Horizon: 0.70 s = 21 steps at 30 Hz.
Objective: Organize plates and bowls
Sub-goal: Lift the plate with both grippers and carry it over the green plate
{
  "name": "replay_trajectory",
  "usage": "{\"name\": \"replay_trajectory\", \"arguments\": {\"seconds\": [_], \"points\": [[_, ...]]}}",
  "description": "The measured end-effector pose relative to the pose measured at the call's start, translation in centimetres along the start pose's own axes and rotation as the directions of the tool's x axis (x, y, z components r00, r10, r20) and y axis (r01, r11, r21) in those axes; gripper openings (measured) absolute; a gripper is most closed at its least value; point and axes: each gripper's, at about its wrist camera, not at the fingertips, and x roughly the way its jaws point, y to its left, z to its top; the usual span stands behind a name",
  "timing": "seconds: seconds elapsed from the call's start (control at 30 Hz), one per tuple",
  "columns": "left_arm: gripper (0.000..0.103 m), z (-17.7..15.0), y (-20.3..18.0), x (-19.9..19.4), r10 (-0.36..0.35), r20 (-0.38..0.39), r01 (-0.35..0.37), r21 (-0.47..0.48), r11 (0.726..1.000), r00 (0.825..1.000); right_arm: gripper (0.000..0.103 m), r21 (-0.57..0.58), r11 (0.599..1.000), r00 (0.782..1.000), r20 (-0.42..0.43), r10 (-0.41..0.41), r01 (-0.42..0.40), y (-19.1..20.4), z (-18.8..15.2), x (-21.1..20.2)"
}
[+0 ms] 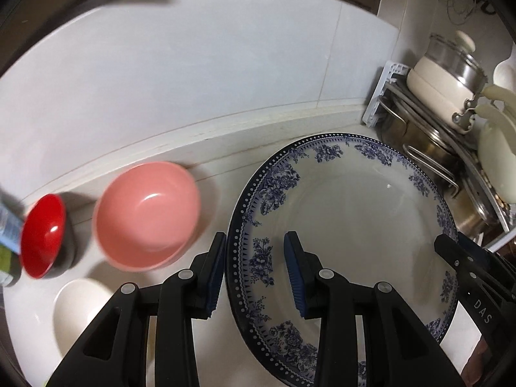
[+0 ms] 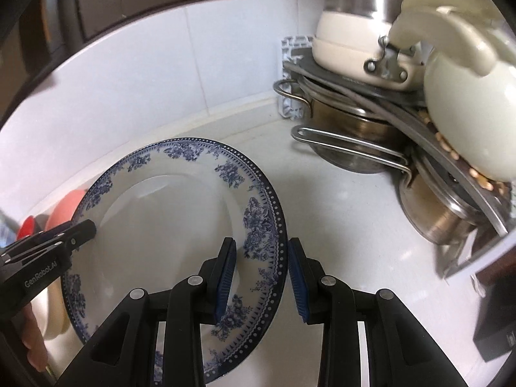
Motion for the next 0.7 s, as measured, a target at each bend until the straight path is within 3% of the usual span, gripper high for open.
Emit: {"name": "replay_trajectory", "arguments": {"seconds": [0.7], "points": [[0.036, -9.6, 13.6, -12.5, 0.093, 0.063, -0.083, -0.136, 0.987, 0.994, 0.034, -0.140, 0.986, 0.994, 0.047, 0.099, -0.092, 12.4, -7.2, -10.9]]}}
